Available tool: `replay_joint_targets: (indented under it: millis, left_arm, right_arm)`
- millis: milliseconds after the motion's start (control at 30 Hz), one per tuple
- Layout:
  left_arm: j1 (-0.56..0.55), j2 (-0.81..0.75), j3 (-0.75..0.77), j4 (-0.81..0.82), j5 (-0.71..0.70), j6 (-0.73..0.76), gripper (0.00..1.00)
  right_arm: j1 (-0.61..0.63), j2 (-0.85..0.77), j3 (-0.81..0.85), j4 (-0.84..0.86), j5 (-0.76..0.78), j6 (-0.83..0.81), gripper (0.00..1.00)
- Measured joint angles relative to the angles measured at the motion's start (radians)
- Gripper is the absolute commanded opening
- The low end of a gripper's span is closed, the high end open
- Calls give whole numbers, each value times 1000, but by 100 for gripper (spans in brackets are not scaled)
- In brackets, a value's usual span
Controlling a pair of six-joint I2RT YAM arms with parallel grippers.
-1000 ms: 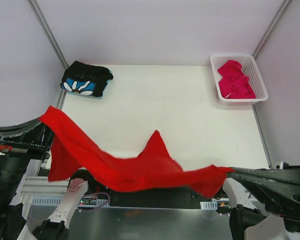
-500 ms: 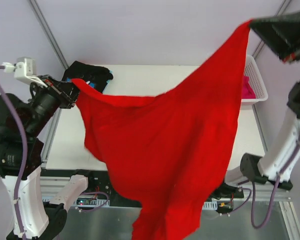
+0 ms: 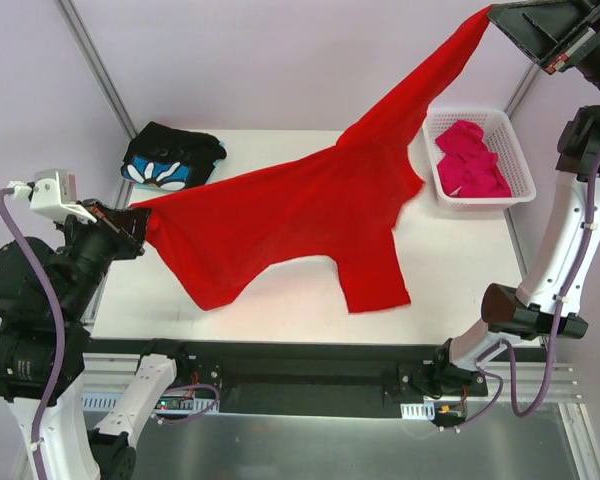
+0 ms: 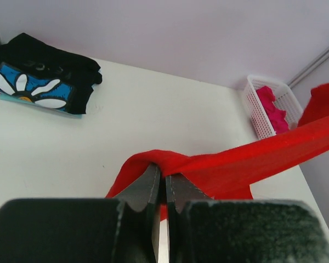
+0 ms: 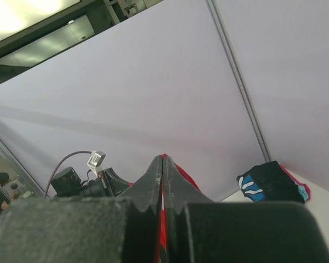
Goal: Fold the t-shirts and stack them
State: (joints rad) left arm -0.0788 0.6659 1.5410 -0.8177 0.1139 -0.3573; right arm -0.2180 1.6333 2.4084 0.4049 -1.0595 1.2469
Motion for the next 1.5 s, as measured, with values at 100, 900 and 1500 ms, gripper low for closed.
replay_joint_targets:
  millis: [100,900,1500]
  left_arm:
    - [0,24,24,-2,-14,8,0]
    - [0,210,189,10,-46,77,0]
    - [0,177,199,4,-67,77,0]
  right_arm:
    - [0,-11,19,23,-2,3,0]
    - [-81,-159,-10,-13,-92,-76,0]
    - [-87,-192,-6,-79,-105,-158,0]
